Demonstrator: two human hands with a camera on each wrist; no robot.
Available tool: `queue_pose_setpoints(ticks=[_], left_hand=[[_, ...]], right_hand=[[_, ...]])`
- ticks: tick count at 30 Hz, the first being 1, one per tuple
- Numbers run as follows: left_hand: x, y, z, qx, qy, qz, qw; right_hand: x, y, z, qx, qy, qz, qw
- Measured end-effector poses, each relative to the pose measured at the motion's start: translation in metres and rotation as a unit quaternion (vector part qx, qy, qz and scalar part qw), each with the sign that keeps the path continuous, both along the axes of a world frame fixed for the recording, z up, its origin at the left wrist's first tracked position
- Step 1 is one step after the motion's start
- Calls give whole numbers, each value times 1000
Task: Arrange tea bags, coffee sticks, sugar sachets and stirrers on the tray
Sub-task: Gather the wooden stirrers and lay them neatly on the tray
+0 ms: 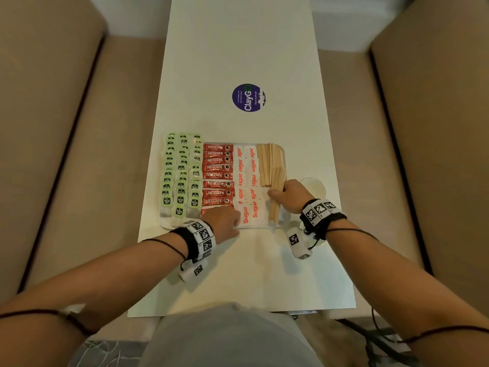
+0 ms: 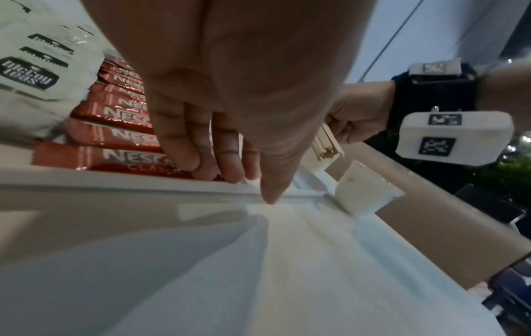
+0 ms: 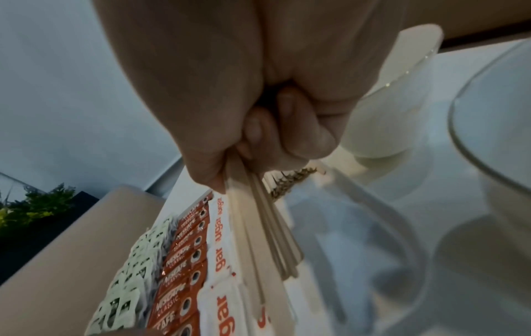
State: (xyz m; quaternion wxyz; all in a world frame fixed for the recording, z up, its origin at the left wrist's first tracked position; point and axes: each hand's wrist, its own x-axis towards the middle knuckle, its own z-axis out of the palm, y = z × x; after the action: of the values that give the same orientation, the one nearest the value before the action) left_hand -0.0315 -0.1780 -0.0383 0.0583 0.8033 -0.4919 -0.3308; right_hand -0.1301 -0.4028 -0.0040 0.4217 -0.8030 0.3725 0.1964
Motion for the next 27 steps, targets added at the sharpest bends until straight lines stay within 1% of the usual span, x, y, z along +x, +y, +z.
queue_pose_setpoints(ticks=[5,14,22,27], left_hand=[[1,3,-1,-7,-25,3,1000],[8,13,-4,7,8,37,999],[15,40,-2,15,-7,55,998],[15,44,-1,29,-17,52,998]], right_hand=[[-3,9,-12,16,12,13,1000],[1,12,-19,18,20,25,999],[2,23,-23,26,13,36,999],[6,29,-29,33,7,52,998]])
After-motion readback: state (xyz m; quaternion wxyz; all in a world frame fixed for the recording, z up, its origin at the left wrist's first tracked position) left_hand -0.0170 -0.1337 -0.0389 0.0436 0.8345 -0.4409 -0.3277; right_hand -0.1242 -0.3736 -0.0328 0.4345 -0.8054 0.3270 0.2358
